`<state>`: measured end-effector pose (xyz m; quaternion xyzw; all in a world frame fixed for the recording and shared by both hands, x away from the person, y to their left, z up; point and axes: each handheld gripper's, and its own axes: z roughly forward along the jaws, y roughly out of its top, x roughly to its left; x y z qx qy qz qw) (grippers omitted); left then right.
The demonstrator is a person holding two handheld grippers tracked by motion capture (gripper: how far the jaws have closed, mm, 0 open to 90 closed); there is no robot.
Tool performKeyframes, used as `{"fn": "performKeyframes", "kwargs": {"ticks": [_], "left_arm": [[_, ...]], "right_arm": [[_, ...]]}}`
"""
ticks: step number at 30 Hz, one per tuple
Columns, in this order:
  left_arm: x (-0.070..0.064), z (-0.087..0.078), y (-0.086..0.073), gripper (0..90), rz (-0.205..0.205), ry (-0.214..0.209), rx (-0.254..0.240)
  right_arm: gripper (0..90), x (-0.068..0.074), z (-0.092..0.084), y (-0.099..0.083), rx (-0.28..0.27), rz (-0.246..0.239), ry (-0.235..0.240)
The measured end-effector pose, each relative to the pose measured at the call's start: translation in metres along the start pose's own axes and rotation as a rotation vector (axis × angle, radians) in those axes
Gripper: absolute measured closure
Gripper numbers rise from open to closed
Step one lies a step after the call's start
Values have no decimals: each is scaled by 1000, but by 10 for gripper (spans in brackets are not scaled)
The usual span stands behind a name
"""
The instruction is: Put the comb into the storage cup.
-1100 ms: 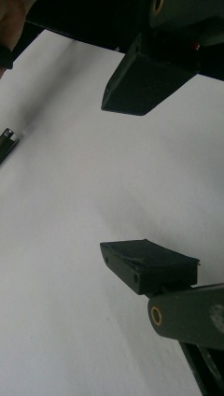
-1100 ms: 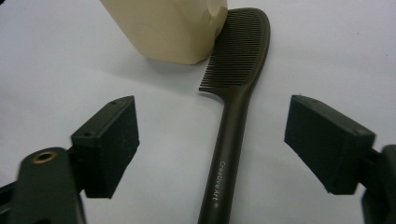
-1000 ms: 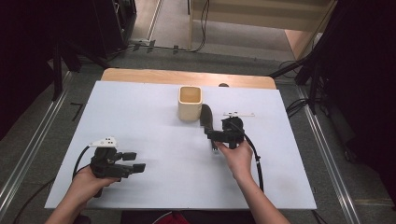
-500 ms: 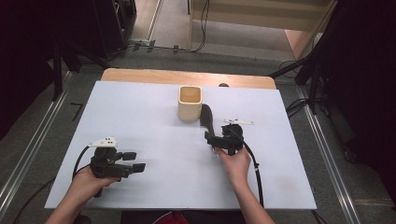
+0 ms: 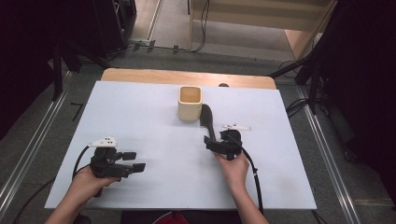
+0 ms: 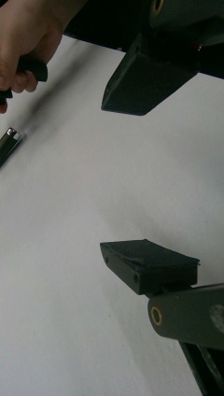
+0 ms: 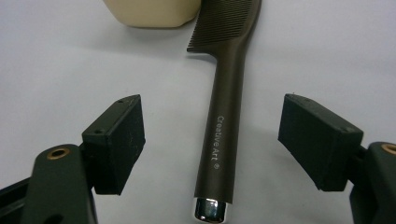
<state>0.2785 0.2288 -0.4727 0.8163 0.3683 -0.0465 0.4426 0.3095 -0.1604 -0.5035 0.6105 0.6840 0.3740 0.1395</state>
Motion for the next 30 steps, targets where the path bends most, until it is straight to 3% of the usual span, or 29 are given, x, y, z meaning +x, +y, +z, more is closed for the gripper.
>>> {"fn": "performKeyframes", "kwargs": {"ticks": [9, 16, 23, 30], "left_arm": [[0, 0, 0, 278, 1, 2, -1], [0, 0, 0, 278, 2, 3, 1], [0, 0, 0, 278, 1, 2, 4], [0, 0, 1, 278, -1, 2, 4]], "right_arm": [[229, 3, 6, -9, 9, 0, -15], [297, 4, 7, -16, -21, -3, -57], [430, 10, 6, -23, -41, -32, -131], [541, 13, 6, -24, -41, -47, -156]]}}
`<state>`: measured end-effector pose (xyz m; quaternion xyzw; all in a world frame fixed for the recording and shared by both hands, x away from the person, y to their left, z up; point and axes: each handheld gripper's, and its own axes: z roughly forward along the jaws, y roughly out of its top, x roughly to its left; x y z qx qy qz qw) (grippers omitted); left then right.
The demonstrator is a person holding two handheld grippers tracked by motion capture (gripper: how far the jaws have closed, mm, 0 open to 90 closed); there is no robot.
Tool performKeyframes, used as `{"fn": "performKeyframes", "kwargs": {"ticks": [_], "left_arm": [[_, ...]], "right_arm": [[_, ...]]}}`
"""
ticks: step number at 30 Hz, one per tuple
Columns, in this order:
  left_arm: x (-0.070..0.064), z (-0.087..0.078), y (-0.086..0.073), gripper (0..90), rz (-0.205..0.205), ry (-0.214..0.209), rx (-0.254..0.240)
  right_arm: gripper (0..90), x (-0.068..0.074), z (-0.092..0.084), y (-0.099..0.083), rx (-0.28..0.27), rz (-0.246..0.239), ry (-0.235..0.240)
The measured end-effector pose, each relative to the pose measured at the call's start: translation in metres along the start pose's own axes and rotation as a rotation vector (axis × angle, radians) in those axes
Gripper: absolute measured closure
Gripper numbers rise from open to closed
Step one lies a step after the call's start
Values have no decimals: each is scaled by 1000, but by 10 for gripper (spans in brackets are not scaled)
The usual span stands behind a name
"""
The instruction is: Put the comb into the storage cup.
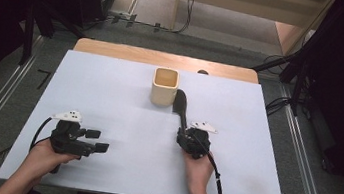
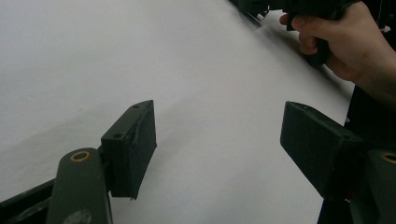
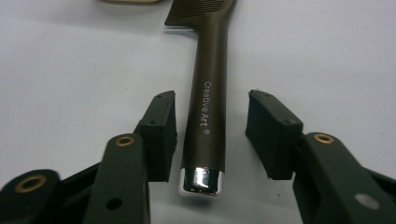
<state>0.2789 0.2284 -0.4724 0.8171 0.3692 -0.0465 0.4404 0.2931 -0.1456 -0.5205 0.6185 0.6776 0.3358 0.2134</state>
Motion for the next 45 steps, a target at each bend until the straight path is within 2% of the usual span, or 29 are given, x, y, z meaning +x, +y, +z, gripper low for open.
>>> {"fn": "performKeyframes", "kwargs": {"ticks": [4, 6, 9, 14, 29, 37, 45], "left_arm": [[0, 0, 0, 278, 0, -1, -1], [0, 0, 0, 278, 0, -1, 0], [0, 0, 0, 278, 0, -2, 0], [0, 0, 0, 278, -1, -4, 1], [0, 1, 1, 278, -4, -4, 0], [-2, 2, 2, 289, 1, 3, -1], [-3, 3, 4, 288, -18, -4, -3]], "right_arm": [[629, 2, 0, -1, 2, -20, -17], [676, 2, -1, -1, 4, -15, -26], [680, 1, -1, -1, 4, -8, -21], [694, -1, -1, 0, 4, 31, -9], [704, -14, -5, 4, 16, 60, 20], [705, -23, -14, 9, -11, 98, 35], [705, -33, -26, 22, -42, 109, 30]]}}
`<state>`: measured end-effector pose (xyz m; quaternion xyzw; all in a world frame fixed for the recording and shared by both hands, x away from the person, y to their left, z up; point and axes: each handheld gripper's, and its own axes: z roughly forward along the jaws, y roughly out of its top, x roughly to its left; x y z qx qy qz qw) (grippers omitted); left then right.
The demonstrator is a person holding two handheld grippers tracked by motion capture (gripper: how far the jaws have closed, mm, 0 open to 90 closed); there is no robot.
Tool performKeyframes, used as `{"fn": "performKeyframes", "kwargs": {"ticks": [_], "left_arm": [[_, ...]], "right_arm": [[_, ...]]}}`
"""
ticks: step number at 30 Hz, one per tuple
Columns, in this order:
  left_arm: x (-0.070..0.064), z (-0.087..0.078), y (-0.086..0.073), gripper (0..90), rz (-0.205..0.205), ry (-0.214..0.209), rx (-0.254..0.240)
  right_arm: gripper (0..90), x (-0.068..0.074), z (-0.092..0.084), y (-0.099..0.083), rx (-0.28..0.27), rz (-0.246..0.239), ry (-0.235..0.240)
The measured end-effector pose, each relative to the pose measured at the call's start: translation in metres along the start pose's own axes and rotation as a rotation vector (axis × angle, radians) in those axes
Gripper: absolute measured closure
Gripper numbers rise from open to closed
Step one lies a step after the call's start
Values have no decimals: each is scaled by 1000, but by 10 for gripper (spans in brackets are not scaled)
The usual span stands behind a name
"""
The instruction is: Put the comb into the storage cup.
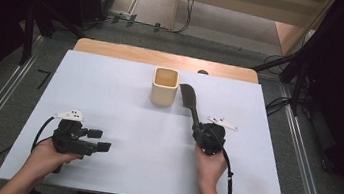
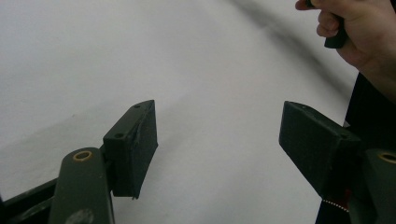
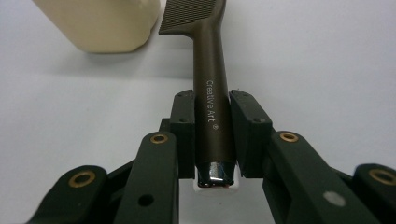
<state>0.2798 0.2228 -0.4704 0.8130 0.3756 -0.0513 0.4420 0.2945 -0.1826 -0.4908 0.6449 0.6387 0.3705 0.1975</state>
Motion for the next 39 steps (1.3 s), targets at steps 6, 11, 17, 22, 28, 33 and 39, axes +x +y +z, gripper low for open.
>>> {"fn": "performKeyframes", "kwargs": {"ticks": [6, 11, 17, 22, 28, 33, 39], "left_arm": [[0, 1, 1, 288, -8, 3, 1], [-1, 2, 1, 288, -11, -1, 1], [0, 1, 2, 288, -23, 0, -4], [0, 0, 2, 288, -40, 2, -12], [1, -1, 4, 287, -55, 14, -21], [2, -2, 5, 287, -72, 18, -30], [2, -4, 8, 287, -108, 27, -38]], "right_arm": [[705, -4, -6, 8, -5, 6, 10], [704, -6, -12, 17, -5, 9, 34], [705, -5, -21, 31, -15, 7, 53], [705, -2, -34, 45, -45, -4, 74], [704, 9, -43, 55, -70, -20, 107], [704, 17, -47, 62, -76, -38, 129], [704, 36, -49, 70, -82, -70, 167]]}}
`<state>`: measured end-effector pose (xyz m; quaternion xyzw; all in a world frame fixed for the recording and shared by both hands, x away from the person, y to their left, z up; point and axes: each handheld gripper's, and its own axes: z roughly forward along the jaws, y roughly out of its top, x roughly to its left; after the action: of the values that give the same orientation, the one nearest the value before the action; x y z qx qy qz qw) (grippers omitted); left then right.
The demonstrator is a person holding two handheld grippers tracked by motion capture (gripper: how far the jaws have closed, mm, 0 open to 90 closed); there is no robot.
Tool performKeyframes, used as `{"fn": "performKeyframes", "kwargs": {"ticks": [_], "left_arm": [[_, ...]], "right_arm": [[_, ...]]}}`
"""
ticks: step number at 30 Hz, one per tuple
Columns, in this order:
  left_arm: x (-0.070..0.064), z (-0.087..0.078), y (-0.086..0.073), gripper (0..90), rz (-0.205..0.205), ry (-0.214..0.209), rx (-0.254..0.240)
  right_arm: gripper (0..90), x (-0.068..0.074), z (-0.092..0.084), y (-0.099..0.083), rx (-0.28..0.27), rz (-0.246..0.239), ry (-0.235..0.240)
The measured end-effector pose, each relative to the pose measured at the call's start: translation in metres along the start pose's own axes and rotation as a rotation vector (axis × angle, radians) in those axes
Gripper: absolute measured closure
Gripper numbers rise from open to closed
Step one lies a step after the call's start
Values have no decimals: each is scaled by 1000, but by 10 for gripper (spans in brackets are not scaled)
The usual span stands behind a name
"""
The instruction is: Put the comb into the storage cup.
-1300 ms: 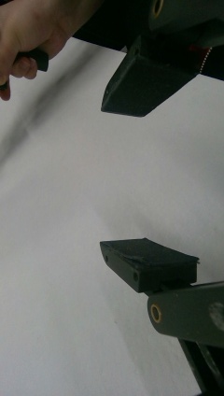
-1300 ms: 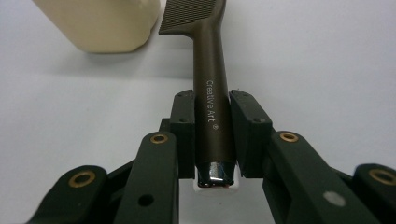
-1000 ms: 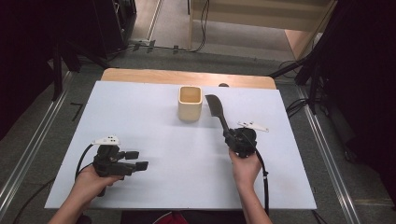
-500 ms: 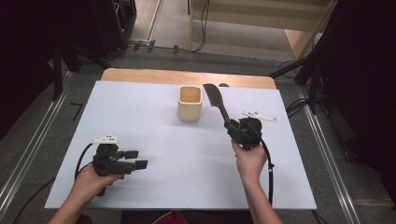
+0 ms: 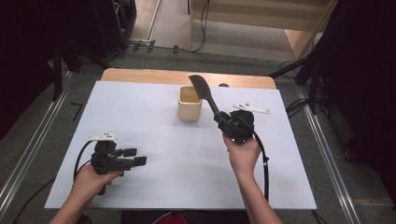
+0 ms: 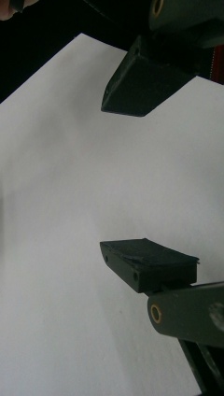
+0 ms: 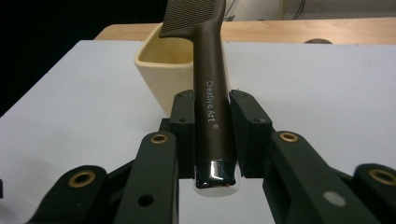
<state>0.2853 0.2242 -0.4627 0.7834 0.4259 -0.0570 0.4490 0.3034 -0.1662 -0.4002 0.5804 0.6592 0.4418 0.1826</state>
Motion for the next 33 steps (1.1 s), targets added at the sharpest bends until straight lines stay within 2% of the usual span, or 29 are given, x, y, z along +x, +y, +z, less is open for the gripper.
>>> {"fn": "performKeyframes", "kwargs": {"ticks": [1, 3, 4, 6, 16, 18, 21, 26, 28, 29, 31, 33], "left_arm": [[-1, -1, 1, 288, -7, 13, -6], [-1, -2, 2, 288, -7, 14, -13], [-1, -4, 4, 288, -19, 11, -31], [-1, -5, 4, 288, -35, 4, -33], [-5, -2, 9, 287, -38, 15, -42], [-5, -2, 11, 286, -32, 42, -49], [-4, -3, 17, 279, -53, 63, -62], [-4, -4, 26, 278, -68, 70, -79], [-5, -2, 30, 278, -54, 96, -71], [-5, -2, 30, 277, -54, 96, -71], [-7, -2, 34, 268, -42, 106, -72], [-7, -2, 38, 266, -52, 98, -85]], "right_arm": [[704, 3, 1, 1, 1, -9, 8], [705, 7, 3, 2, -2, -17, 12], [704, 15, 6, 3, -1, -29, 30], [704, 22, 9, 4, 1, -36, 45], [704, 48, 25, -2, 9, -61, 116], [704, 53, 29, -5, 12, -66, 130], [704, 62, 35, -8, 12, -79, 148], [704, 70, 41, -14, 17, -89, 165], [704, 71, 41, -16, 15, -91, 168], [704, 71, 41, -16, 15, -91, 168], [704, 72, 42, -21, 1, -91, 176], [704, 73, 43, -25, -16, -95, 175]]}}
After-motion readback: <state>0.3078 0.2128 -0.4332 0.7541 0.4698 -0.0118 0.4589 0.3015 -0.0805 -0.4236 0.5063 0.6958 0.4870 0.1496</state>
